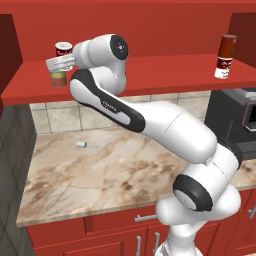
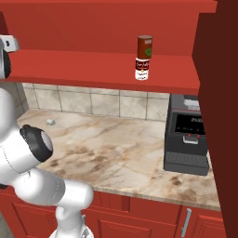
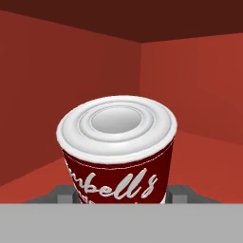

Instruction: Stack two cans on top of the other two cans in the cabinet.

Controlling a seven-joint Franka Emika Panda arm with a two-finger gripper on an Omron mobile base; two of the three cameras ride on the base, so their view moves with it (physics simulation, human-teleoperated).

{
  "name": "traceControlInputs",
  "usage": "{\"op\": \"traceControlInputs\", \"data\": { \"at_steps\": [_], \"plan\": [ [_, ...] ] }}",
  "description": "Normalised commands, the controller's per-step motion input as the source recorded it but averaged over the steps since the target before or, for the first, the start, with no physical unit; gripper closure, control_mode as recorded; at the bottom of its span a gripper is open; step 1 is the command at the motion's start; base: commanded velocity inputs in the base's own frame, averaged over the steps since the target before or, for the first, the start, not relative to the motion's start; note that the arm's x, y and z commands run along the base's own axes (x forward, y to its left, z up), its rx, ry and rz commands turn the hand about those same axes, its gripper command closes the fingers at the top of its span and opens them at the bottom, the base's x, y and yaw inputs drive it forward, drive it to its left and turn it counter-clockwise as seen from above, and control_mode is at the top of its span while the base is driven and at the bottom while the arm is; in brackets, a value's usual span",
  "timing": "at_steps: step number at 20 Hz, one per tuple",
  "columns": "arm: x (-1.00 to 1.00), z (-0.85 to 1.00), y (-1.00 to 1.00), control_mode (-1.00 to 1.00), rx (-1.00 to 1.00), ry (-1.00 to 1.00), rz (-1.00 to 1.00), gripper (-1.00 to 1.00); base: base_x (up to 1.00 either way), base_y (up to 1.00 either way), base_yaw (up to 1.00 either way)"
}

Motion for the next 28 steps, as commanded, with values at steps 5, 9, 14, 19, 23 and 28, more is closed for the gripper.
{"op": "traceControlInputs", "data": {
  "at_steps": [5, 9, 14, 19, 23, 28],
  "plan": [
    [0.08, 0.00, 0.11, -1.00, 0.00, 0.01, 0.00, 1.00, 0.00, 0.00, 0.00],
    [0.02, 0.00, 0.18, -1.00, 0.00, 0.02, 0.00, 1.00, 0.00, 0.00, 0.00],
    [0.05, 0.00, 0.14, -1.00, 0.00, 0.00, 0.00, 1.00, 0.00, 0.00, 0.00],
    [0.11, 0.00, 0.06, -1.00, 0.00, 0.01, 0.00, 1.00, 0.00, 0.00, 0.00],
    [0.10, -0.04, 0.00, -1.00, -0.01, 0.01, 0.00, 1.00, 0.00, 0.00, 0.00],
    [0.07, -0.05, 0.00, -1.00, -0.01, 0.00, 0.00, 1.00, 0.00, 0.00, 0.00]
  ]
}}
